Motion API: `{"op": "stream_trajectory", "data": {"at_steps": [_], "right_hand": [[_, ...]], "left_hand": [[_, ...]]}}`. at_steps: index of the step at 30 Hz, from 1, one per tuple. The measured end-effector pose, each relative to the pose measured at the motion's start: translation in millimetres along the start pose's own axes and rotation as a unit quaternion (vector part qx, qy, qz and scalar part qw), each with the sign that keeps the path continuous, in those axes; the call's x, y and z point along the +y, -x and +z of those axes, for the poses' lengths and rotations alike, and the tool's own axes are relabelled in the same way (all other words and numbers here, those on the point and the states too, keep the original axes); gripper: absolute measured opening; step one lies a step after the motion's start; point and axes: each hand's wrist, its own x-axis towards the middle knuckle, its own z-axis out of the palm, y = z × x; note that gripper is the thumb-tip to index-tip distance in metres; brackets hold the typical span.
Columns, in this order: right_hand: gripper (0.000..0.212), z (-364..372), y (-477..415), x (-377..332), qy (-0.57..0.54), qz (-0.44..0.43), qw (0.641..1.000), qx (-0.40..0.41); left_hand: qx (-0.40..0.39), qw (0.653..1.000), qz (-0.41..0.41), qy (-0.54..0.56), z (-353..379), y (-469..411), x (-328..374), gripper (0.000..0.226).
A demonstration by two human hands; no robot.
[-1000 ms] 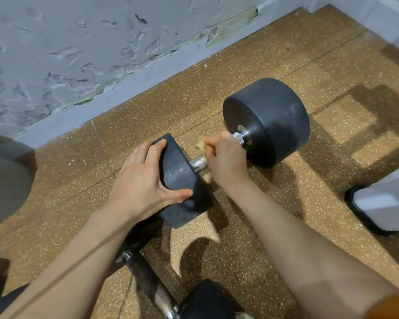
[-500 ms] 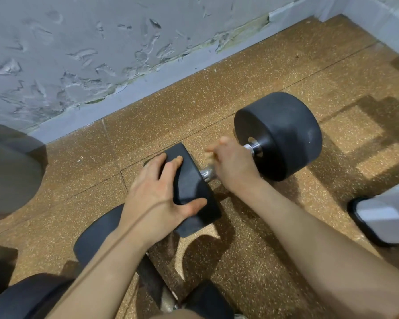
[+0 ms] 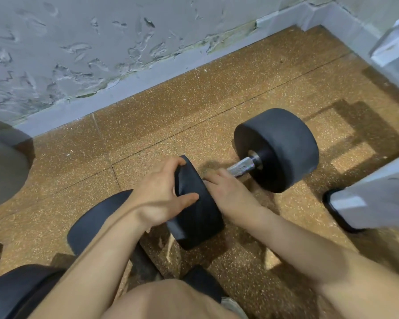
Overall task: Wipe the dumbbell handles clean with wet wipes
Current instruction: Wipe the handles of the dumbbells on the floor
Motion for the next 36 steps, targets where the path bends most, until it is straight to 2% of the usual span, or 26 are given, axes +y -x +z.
{"op": "stream_trajectory", "data": {"at_steps": [1,3,6,7,10,14,17,19,21,23,25,26,29,31,32,35,36], "right_hand": [[0.021,1.5,4.0,-2.2,-0.007,-0.018,1.000,-0.010],[0.021,-5.4,9.2,14.3,0.050,-0.027,0.998,-0.017],[0.006,-29.4,13.3,41.7,0.157,0.020,0.987,-0.012],[0.009,-36.9,11.3,45.5,0.208,0.023,0.978,-0.021],[0.013,-47.0,10.0,37.3,0.289,0.029,0.947,-0.137],[0.024,-46.3,22.7,26.6,0.372,0.037,0.913,-0.166],[0.026,-42.5,28.5,32.5,0.342,0.072,0.922,-0.165],[0.024,-38.5,31.1,29.9,0.297,0.084,0.942,-0.135],[0.025,-23.3,35.1,12.0,0.167,0.090,0.979,-0.081],[0.033,-6.6,39.8,-7.4,0.038,0.042,0.997,-0.054],[0.040,-5.2,44.2,-3.4,0.047,0.011,0.998,-0.039],[0.038,-11.0,44.9,7.6,0.047,0.043,0.998,-0.023],[0.034,-20.0,44.8,40.4,0.070,0.218,0.973,0.030],[0.036,-12.6,41.2,27.4,0.046,0.243,0.967,0.053],[0.038,-4.9,37.8,14.3,0.027,0.214,0.975,0.052],[0.049,7.4,41.5,-11.5,0.044,0.023,0.998,0.036],[0.043,2.3,41.6,-1.3,0.051,0.023,0.998,0.040]], "left_hand": [[-0.015,1.000,0.006,0.003,2.0,0.8,0.7,0.077],[-0.018,0.999,0.017,-0.020,6.6,4.6,2.6,0.086],[0.000,0.998,0.023,-0.051,15.2,15.3,6.2,0.092],[0.010,0.998,0.024,-0.054,18.3,19.2,7.3,0.093],[0.036,0.997,0.033,-0.065,26.1,27.5,8.6,0.092],[0.043,0.995,0.033,-0.086,30.5,31.8,9.9,0.093],[0.033,0.994,0.037,-0.093,32.3,33.2,10.8,0.094],[0.034,0.994,0.038,-0.093,32.7,33.8,10.5,0.093],[0.041,0.994,0.040,-0.091,32.9,32.9,9.6,0.091],[0.042,0.995,0.040,-0.080,33.9,32.1,7.8,0.090],[0.044,0.996,0.042,-0.065,34.1,31.4,4.3,0.091],[0.046,0.996,0.043,-0.058,33.6,30.4,3.0,0.092],[0.047,0.997,0.040,-0.037,30.4,27.7,-0.7,0.093],[0.045,0.998,0.041,-0.025,28.5,24.5,-3.2,0.093],[0.045,0.998,0.041,-0.016,28.0,22.9,-4.6,0.093],[0.045,0.998,0.048,0.006,26.9,17.3,-9.9,0.092],[0.045,0.998,0.051,0.015,25.6,16.0,-11.4,0.092]]}}
